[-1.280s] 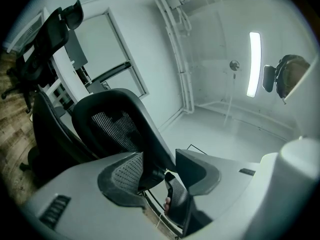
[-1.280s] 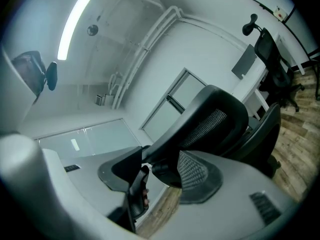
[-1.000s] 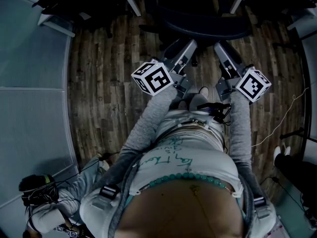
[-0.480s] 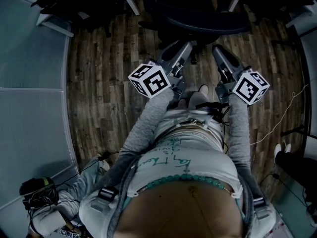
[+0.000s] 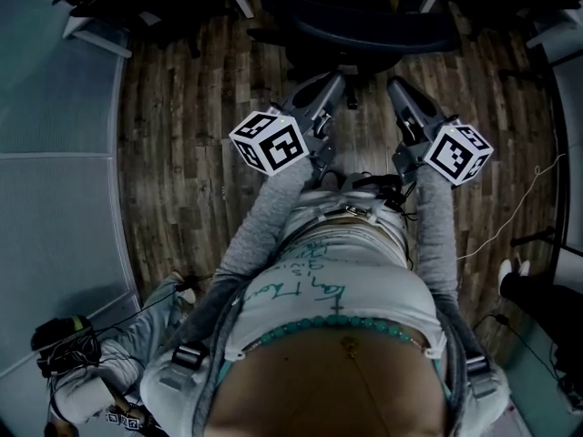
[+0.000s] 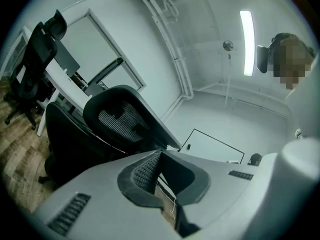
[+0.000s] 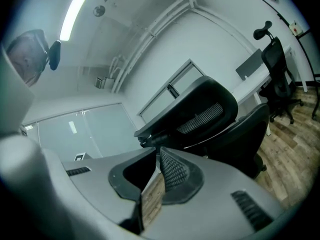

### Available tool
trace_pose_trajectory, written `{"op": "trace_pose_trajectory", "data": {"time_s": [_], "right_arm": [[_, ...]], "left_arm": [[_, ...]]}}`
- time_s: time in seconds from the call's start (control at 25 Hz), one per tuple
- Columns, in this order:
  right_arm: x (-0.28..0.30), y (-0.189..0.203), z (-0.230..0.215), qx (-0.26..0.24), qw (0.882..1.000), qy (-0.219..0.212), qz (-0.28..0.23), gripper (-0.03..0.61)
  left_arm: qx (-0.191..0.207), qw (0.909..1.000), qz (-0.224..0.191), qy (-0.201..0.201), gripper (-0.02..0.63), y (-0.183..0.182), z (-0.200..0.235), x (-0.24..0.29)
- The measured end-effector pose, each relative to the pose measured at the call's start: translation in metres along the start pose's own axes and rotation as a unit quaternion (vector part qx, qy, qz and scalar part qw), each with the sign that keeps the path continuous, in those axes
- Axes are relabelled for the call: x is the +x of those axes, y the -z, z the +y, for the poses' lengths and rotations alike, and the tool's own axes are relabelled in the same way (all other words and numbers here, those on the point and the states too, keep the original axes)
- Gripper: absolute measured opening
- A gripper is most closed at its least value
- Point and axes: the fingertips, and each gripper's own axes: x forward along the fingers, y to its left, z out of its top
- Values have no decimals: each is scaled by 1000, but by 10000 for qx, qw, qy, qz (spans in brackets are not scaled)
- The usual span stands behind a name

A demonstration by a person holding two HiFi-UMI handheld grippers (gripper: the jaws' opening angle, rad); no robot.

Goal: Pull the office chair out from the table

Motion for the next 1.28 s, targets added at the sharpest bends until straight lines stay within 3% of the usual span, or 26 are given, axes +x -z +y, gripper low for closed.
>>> {"op": "trace_pose_trajectory", "data": {"time_s": [0.16,0.44,0.96,1.28], "right_arm": [[-3,2,-8,158,9998,-50,60,35],[-8,-3,-21,-197,9986,-86,479,35],[-5,-6,-30,-1651,9825,35,865,32],[-13,-8,-32,-1826,9791,21,890,31]], "left_arm": [[-11,9998,78,-166,12,12,-2,5],[-30,9990,121,-419,11,27,-9,24],[517,9953,203,-788,11,32,-17,46],[783,9934,252,-800,11,39,-32,58]]}}
